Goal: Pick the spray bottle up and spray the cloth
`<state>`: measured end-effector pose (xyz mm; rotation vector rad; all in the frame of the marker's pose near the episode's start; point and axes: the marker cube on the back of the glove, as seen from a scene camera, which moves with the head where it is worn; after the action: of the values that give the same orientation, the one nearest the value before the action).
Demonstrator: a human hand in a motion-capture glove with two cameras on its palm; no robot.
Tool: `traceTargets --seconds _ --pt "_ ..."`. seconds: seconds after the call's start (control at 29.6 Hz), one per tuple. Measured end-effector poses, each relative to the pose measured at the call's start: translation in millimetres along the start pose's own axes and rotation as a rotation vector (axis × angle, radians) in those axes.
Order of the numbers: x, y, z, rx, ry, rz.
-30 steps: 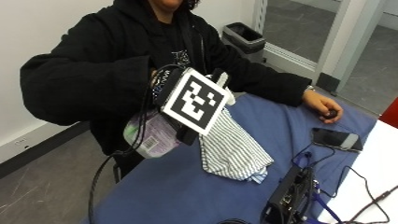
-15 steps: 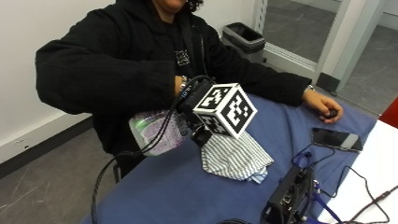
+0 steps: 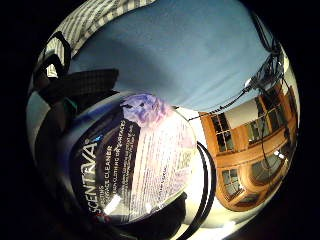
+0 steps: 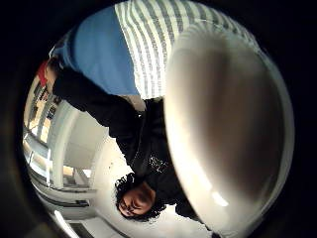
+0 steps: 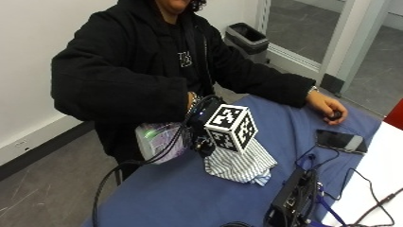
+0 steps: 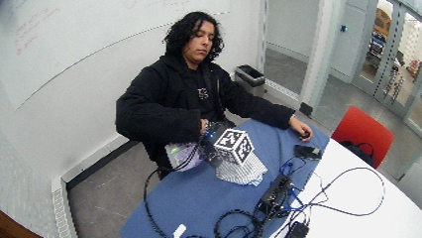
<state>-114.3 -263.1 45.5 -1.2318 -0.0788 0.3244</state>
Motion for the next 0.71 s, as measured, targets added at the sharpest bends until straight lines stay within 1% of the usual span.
traceTargets --seconds 0.14,0.27,0.34,0.71 --pt "-10.9 -8.2 -12.6 0.029 -0.029 -0.016" --pt "-2.5 5.0 -0.2 0.032 0.002 -0.044" --pt "-6.9 10.8 -4.8 0.06 0.002 -0.073" --pt "-62.1 36.8 -64.0 0.272 -0.08 -0.339"
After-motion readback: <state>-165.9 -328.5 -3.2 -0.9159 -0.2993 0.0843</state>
